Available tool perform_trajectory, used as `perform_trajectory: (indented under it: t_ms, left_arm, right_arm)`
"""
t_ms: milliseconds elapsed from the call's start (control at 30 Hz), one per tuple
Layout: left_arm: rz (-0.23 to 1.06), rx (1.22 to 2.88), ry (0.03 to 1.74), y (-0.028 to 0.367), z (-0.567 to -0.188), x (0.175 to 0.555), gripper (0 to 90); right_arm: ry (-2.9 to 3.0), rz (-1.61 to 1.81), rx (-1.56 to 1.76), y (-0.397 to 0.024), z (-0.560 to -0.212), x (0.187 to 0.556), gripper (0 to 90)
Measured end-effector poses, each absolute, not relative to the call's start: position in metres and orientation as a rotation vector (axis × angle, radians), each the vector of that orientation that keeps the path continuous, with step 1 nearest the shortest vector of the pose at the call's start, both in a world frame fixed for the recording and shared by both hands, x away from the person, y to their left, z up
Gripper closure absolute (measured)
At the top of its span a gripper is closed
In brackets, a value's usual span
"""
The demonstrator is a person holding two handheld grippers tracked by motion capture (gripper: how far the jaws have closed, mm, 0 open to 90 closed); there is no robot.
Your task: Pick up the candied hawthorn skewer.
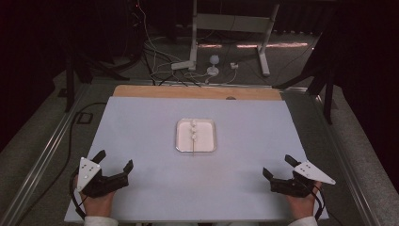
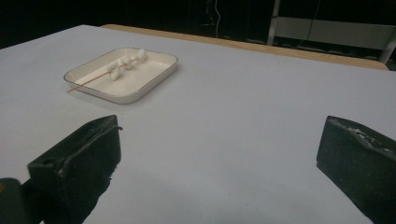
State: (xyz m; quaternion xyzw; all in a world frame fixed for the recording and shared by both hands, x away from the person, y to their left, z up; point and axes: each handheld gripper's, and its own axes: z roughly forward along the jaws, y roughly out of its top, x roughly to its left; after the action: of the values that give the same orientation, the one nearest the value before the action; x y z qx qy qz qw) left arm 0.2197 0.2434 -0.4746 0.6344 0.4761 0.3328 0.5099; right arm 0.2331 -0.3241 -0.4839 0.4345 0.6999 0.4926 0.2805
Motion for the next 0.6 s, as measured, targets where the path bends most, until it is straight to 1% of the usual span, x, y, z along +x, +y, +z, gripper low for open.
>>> perform_trajectory:
  t_ms: [233, 333, 600]
  left_arm:
    - [0.816, 1.523, 1.166, 0.243, -0.474, 0.22, 0.4]
    - [0.803, 1.521, 1.172, 0.243, -0.473, 0.222, 0.4]
    - [0.769, 1.557, 1.144, 0.227, -0.455, 0.233, 0.4]
  right_arm:
    - [1.846, 1.296, 1.168, -0.323, -0.484, 0.233, 0.0]
    - [1.845, 1.295, 1.168, -0.322, -0.484, 0.233, 0.0]
    - [1.842, 1.287, 1.174, -0.324, -0.484, 0.234, 0.0]
